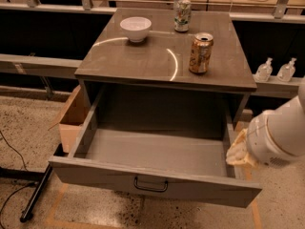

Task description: Close top drawer

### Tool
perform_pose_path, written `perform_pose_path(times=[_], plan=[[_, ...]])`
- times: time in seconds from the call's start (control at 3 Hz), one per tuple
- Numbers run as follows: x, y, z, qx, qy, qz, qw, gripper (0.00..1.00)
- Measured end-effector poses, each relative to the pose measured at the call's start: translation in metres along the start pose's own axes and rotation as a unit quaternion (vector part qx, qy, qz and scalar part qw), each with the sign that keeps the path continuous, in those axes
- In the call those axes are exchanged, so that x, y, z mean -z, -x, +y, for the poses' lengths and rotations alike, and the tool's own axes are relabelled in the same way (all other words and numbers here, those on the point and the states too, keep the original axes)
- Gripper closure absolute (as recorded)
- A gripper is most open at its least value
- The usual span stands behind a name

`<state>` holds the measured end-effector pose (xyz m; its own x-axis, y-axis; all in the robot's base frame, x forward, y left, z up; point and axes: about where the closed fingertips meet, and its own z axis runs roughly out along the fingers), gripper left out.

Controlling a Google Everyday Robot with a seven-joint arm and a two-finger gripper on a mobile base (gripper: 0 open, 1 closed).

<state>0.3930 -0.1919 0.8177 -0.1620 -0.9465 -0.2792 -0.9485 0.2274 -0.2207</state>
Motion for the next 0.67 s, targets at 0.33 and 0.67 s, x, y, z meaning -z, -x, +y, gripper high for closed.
perform_pose_path(times=[0.33, 0.67], plan=[[-0.025, -0.006, 0.014, 0.015, 0.005, -0.015, 0.9998, 1.0], [-0.0281, -0.0067, 0.0156, 0.019, 0.005, -0.017, 0.9997, 1.0]])
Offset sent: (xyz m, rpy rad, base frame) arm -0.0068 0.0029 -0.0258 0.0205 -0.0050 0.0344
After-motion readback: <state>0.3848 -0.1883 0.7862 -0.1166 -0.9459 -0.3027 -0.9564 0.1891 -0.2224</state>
